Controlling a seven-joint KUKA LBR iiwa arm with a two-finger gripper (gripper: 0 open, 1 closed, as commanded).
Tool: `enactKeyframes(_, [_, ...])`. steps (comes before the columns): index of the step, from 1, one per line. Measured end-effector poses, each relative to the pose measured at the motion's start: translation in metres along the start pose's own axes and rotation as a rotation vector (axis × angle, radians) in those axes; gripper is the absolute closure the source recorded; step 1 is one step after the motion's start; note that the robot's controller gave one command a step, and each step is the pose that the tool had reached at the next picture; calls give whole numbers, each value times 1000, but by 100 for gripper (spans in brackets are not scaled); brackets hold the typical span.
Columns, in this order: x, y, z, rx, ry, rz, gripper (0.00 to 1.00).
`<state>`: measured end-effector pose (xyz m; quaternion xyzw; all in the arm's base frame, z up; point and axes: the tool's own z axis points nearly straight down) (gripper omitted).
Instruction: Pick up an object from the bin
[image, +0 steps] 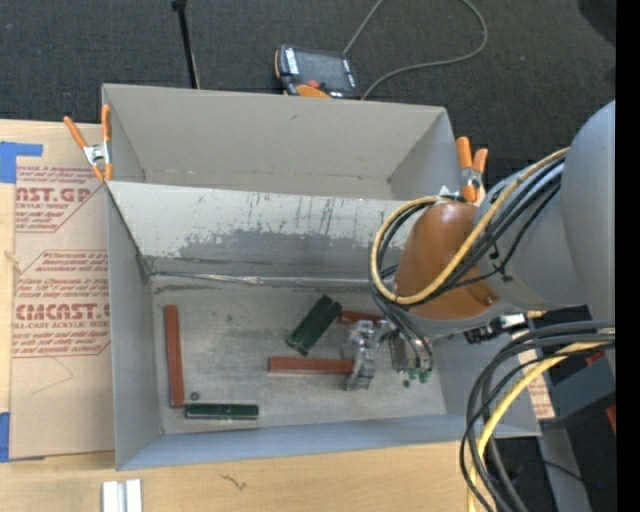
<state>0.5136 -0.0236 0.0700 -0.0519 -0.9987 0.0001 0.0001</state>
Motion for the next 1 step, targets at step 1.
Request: enactKeyframes(1, [-10,-3,-136,0,-10,-128,100])
